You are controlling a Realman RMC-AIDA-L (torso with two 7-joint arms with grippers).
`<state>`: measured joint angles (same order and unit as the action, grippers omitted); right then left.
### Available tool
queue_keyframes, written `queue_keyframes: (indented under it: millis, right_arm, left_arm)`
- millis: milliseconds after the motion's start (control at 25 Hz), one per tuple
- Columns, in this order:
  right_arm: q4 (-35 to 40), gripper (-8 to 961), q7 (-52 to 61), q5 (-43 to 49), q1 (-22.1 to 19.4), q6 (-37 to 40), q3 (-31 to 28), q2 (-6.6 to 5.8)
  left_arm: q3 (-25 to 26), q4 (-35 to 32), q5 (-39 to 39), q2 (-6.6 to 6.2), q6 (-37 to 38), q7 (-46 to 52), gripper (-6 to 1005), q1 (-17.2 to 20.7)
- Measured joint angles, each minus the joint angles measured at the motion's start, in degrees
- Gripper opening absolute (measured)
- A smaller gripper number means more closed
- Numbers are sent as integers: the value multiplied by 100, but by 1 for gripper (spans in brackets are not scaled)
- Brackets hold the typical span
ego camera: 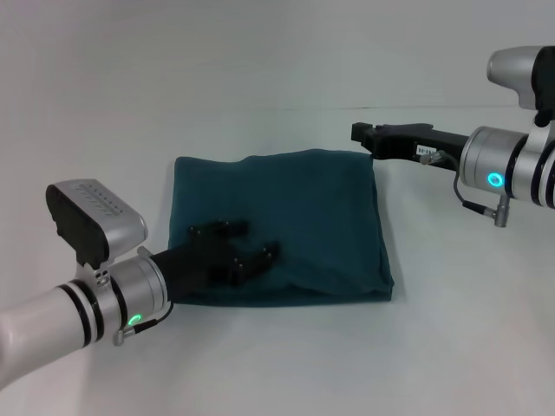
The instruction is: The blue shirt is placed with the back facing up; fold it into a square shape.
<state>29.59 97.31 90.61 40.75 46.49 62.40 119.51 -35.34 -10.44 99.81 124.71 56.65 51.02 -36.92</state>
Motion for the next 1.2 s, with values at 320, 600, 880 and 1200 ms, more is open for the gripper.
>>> queue_keyframes:
  millis: [320, 600, 880, 1200]
  right_arm:
    - [3, 17, -45, 1, 31, -42, 0, 0]
    - [3, 18, -47, -3, 20, -51, 1, 0]
    - [3, 19, -47, -28, -22, 75, -14, -1]
    - [77, 20, -94, -35, -199, 791, -229, -56]
  left_arm:
    - [-77, -293, 84, -29, 619, 5, 647, 188]
    - [-17, -855, 69, -43, 1100, 192, 646, 556]
    - [355, -1060, 38, -53, 1098, 502, 646, 743]
    - [442, -1376, 37, -51, 1580, 983, 649, 997]
